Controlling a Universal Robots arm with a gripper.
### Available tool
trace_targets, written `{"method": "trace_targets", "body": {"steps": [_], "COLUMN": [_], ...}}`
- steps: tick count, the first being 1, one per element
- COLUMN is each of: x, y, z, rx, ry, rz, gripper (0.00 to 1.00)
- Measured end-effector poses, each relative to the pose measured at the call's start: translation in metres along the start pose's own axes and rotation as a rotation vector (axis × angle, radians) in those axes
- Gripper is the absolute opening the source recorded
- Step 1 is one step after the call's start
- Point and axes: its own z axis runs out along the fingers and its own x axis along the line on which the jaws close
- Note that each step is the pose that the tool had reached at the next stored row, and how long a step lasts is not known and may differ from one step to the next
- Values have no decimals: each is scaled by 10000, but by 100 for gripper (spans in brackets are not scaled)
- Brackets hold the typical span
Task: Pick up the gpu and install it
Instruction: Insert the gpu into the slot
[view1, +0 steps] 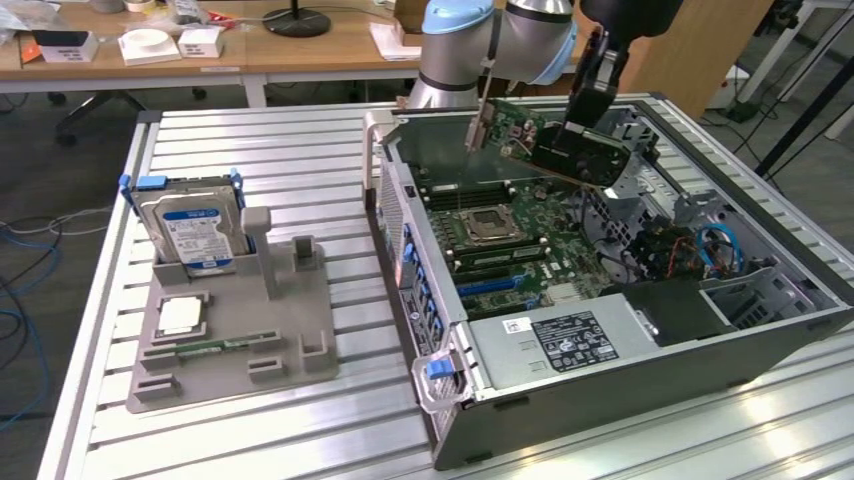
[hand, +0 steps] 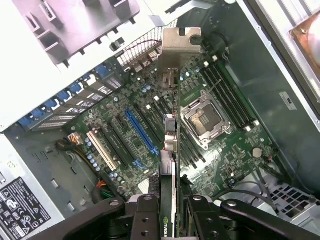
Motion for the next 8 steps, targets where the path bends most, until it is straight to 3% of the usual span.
{"method": "trace_targets", "body": {"steps": [8], "x": [0], "y": [0], "z": [0], "rx": [-16], "ry": [28], "rz": [-680], "gripper": [26]}}
